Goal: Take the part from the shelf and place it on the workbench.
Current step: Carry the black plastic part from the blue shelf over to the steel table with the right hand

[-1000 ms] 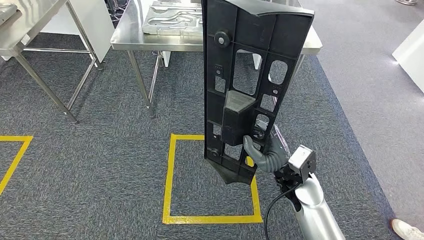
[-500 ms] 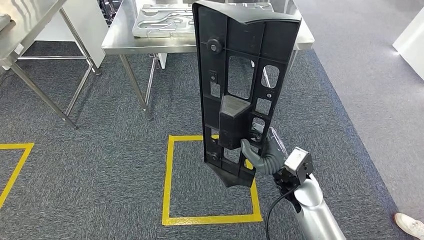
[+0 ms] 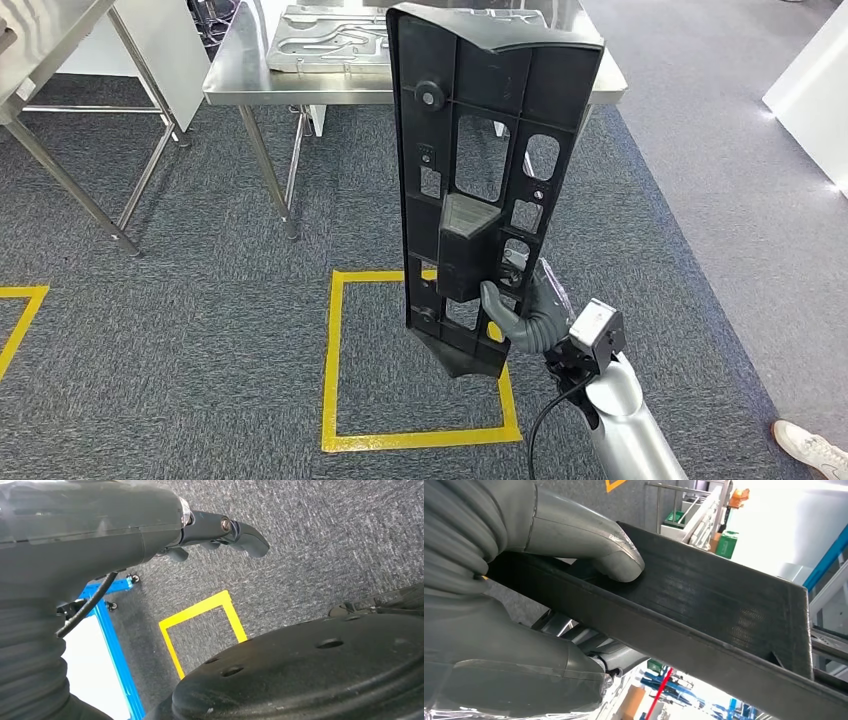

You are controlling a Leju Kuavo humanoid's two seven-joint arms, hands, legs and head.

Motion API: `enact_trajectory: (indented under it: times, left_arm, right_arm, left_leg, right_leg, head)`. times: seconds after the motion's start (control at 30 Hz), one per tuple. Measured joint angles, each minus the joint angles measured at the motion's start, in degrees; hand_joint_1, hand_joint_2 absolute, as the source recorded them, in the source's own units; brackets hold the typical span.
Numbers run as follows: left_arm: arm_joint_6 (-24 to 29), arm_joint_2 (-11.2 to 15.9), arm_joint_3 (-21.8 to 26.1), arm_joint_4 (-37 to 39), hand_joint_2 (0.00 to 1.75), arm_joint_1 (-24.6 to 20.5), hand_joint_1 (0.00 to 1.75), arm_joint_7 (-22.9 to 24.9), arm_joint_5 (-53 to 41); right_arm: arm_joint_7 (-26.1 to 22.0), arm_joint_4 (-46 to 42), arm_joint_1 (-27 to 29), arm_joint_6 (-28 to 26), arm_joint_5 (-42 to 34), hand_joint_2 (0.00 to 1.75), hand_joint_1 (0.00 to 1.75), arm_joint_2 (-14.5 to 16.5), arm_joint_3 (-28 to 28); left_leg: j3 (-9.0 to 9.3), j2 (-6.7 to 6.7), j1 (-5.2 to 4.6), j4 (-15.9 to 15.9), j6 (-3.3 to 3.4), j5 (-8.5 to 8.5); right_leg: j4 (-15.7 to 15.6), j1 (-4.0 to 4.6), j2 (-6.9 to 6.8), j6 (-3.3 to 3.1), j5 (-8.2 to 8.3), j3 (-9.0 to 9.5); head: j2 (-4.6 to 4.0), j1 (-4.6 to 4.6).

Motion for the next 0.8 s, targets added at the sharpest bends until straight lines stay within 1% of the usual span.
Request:
enact_trajectory:
  times: [0.03,0.07,0.1,0.13,0.17,0.2,0.23,0.27,0.33,0.37,0.4,0.43,0.47,0.5,0.53,0.57,0.6,0.63,0.67,0.7,0.73,0.8]
  left_arm:
    - [0.0,0.0,0.0,0.0,1.75,0.0,0.00,-0.1,-0.1]
    - [0.0,0.0,0.0,0.0,1.75,0.0,0.00,-0.1,-0.1]
    - [0.0,0.0,0.0,0.0,1.75,0.0,0.00,-0.2,-0.2]
    - [0.0,0.0,0.0,0.0,1.75,0.0,0.00,-0.2,-0.2]
    - [0.0,0.0,0.0,0.0,1.75,0.0,0.00,-0.3,-0.2]
    - [0.0,0.0,0.0,0.0,1.75,0.0,0.00,-0.3,-0.2]
    - [0.0,0.0,0.0,0.0,1.75,0.0,0.00,-0.3,-0.2]
    - [0.0,0.0,0.0,0.0,1.75,0.0,0.00,-0.3,-0.2]
    - [0.0,0.1,0.0,0.0,1.75,0.0,0.00,-0.3,-0.2]
    - [0.0,0.1,0.0,0.0,1.75,0.0,0.00,-0.3,-0.2]
    - [0.0,0.1,0.0,0.0,1.75,0.0,0.00,-0.4,-0.2]
    - [0.0,0.2,0.0,-0.1,1.75,-0.1,0.00,-0.4,-0.1]
    - [0.0,0.2,0.0,-0.1,1.75,-0.2,0.00,-0.4,-0.1]
    - [0.0,0.2,0.1,-0.1,1.75,-0.3,0.00,-0.5,-0.1]
    - [0.0,0.2,0.1,-0.1,1.75,-0.4,0.00,-0.5,-0.1]
    - [0.0,0.2,0.1,-0.1,1.75,-0.4,0.00,-0.5,-0.1]
    - [0.0,0.3,0.1,-0.1,1.75,-0.4,0.00,-0.5,-0.1]
    - [0.0,0.3,0.1,-0.1,1.75,-0.3,0.00,-0.5,-0.1]
    - [0.0,0.3,0.1,-0.1,1.75,-0.2,0.00,-0.5,-0.1]
    - [0.0,0.3,0.1,-0.1,1.75,-0.2,0.00,-0.5,-0.1]
    - [0.0,0.3,0.1,-0.1,1.75,-0.2,0.00,-0.5,-0.1]
    - [0.0,0.3,0.1,-0.1,1.75,-0.2,0.00,-0.4,-0.1]
  right_arm:
    - [0.0,0.0,0.2,0.0,0.0,1.75,1.75,0.0,0.0]
    - [0.0,-0.1,0.3,-0.1,0.1,1.75,1.75,0.0,0.0]
    - [0.0,-0.2,0.4,-0.2,0.1,1.75,1.75,0.0,0.0]
    - [0.0,-0.4,0.4,-0.3,0.2,1.75,1.75,0.0,0.0]
    - [0.0,-0.7,0.4,-0.4,0.2,1.75,1.75,-0.1,0.0]
    - [0.0,-0.9,0.5,-0.6,0.3,1.75,1.75,-0.1,0.0]
    - [0.0,-1.1,0.6,-0.6,0.3,1.75,1.75,-0.2,0.0]
    - [0.0,-1.3,0.8,-0.7,0.3,1.75,1.75,-0.2,0.0]
    - [0.0,-1.5,1.1,-0.7,0.3,1.75,1.75,-0.4,0.0]
    - [0.0,-1.6,1.2,-0.7,0.3,1.75,1.75,-0.4,0.0]
    - [0.0,-1.7,1.2,-0.7,0.3,1.75,1.75,-0.5,0.0]
    - [0.0,-1.7,1.3,-0.7,0.3,1.75,1.75,-0.5,0.0]
    - [0.0,-1.7,1.3,-0.7,0.3,1.75,1.75,-0.5,0.0]
    - [0.1,-1.7,1.4,-0.7,0.3,1.75,1.75,-0.5,0.0]
    - [0.2,-1.7,1.5,-0.7,0.3,1.75,1.75,-0.5,0.0]
    - [0.2,-1.7,1.6,-0.6,0.3,1.75,1.75,-0.5,0.0]
    - [0.3,-1.8,1.6,-0.6,0.3,1.75,1.75,-0.5,0.0]
    - [0.3,-1.8,1.7,-0.6,0.3,1.75,1.75,-0.5,0.0]
    - [0.4,-1.8,1.6,-0.6,0.3,1.75,1.75,-0.5,0.0]
    - [0.4,-1.9,1.6,-0.6,0.3,1.75,1.75,-0.5,0.0]
    - [0.4,-2.0,1.7,-0.6,0.3,1.75,1.75,-0.5,0.0]
    - [0.4,-2.3,1.8,-0.6,0.3,1.75,1.75,-0.6,0.0]
  left_leg:
    - [0.01,0.00,-0.06,0.0,0.02,-0.02]
    - [0.07,-0.01,-0.12,0.0,0.02,-0.05]
    - [0.17,-0.02,-0.17,0.0,-0.01,-0.07]
    - [0.28,-0.03,-0.23,0.0,-0.09,-0.12]
    - [0.33,-0.03,-0.33,0.1,-0.25,-0.20]
    - [0.32,-0.03,-0.40,0.1,-0.49,-0.28]
    - [0.31,-0.02,-0.43,0.1,-0.76,-0.36]
    - [0.33,0.00,-0.44,0.0,-1.06,-0.41]
    - [0.47,0.03,-0.50,0.1,-1.67,-0.69]
    - [0.12,0.00,-0.50,1.0,-2.01,-1.28]
    - [-0.89,-0.04,-0.44,3.1,-2.36,-2.39]
    - [-2.54,-0.08,-0.27,6.3,-2.66,-3.80]
    - [-4.61,-0.10,-0.18,10.1,-2.91,-5.25]
    - [-6.52,-0.10,-0.11,13.3,-3.05,-6.14]
    - [-7.65,-0.10,-0.10,15.0,-3.10,-6.06]
    - [-7.80,-0.10,-0.10,14.7,-3.07,-5.01]
    - [-6.78,-0.10,-0.10,12.1,-2.95,-3.00]
    - [-5.10,-0.10,-0.11,8.3,-2.75,-0.88]
    - [-3.37,-0.10,-0.16,4.8,-2.50,0.53]
    - [-2.07,-0.13,-0.21,2.1,-2.14,1.29]
    - [-1.44,-0.18,-0.26,0.9,-1.80,1.25]
    - [-1.14,-0.32,-0.26,0.5,-1.03,0.70]
  right_leg:
    - [0.9,-0.02,-0.01,-0.04,0.28,-0.47]
    - [-0.8,-0.01,-0.03,-0.20,1.69,0.29]
    - [-4.4,0.04,-0.08,-0.48,3.74,2.05]
    - [-8.9,0.18,-0.23,-0.88,5.55,4.23]
    - [-12.6,0.39,-0.40,-1.26,6.85,6.02]
    - [-15.0,0.61,-0.53,-1.60,7.44,7.14]
    - [-16.1,0.82,-0.62,-1.87,7.46,7.55]
    - [-16.2,0.93,-0.59,-2.07,7.47,7.52]
    - [-16.6,0.64,-0.51,-2.53,7.63,7.83]
    - [-17.0,0.44,-0.48,-2.73,7.73,8.13]
    - [-17.3,0.26,-0.48,-2.94,7.79,8.44]
    - [-17.4,0.23,-0.48,-3.10,7.74,8.70]
    - [-17.4,0.27,-0.48,-3.24,7.58,8.85]
    - [-17.4,0.29,-0.46,-3.33,7.37,9.01]
    - [-17.3,0.30,-0.40,-3.36,7.12,9.26]
    - [-17.3,0.30,-0.30,-3.31,6.82,9.60]
    - [-17.2,0.29,-0.18,-3.22,6.46,10.09]
    - [-17.2,0.28,-0.06,-3.08,6.04,10.62]
    - [-17.1,0.36,0.05,-2.84,5.61,11.02]
    - [-17.1,0.43,0.16,-2.56,5.26,11.26]
    - [-17.0,0.49,0.24,-2.27,5.03,11.38]
    - [-16.8,0.62,0.33,-1.62,4.95,11.51]
  head:
    - [0.00,0.00]
    - [0.00,0.00]
    - [0.00,0.00]
    - [0.00,0.00]
    - [0.00,0.00]
    - [0.00,0.00]
    - [0.00,0.00]
    - [0.00,0.00]
    - [0.00,0.00]
    - [0.00,-0.01]
    - [0.00,-0.02]
    - [0.00,-0.03]
    - [0.00,-0.04]
    - [0.00,-0.04]
    - [0.00,-0.04]
    - [0.00,-0.04]
    - [0.00,-0.04]
    - [0.00,-0.04]
    - [0.00,-0.04]
    - [0.00,-0.04]
    - [0.00,-0.04]
    - [0.00,-0.04]
